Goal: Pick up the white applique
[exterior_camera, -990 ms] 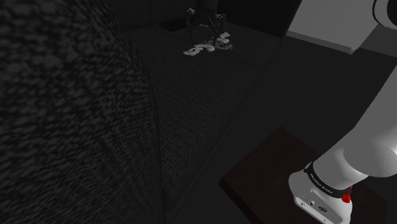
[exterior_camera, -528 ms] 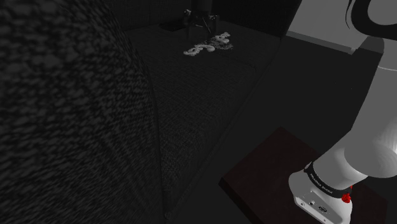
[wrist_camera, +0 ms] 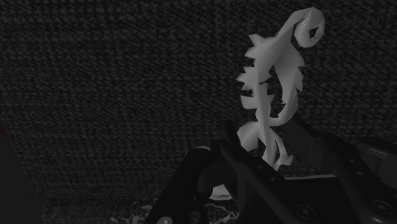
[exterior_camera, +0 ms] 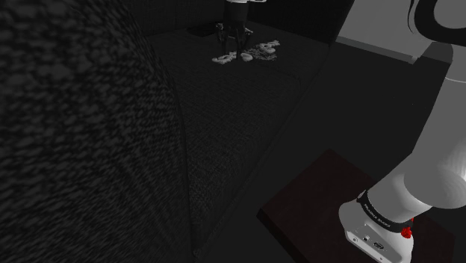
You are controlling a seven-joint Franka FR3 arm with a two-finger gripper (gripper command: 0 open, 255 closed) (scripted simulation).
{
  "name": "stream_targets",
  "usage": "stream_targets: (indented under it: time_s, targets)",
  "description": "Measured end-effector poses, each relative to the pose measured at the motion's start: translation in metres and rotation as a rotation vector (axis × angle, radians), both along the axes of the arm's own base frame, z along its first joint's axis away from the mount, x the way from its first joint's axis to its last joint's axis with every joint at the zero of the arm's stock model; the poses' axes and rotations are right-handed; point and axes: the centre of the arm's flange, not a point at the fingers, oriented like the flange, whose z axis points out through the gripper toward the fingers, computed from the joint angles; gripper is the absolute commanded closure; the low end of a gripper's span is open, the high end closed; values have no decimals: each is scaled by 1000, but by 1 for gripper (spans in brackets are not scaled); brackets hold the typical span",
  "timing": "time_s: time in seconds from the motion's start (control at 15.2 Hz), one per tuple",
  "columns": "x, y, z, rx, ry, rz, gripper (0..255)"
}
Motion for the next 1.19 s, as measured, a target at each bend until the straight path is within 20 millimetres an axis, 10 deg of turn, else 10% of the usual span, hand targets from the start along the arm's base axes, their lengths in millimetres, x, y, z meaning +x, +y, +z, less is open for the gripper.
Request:
stream_targets:
  time_s: [0.53,1.19]
  targets:
    - [0,0,2,0,0,0,255]
    - [-1,-1,52,0,1,-1,255]
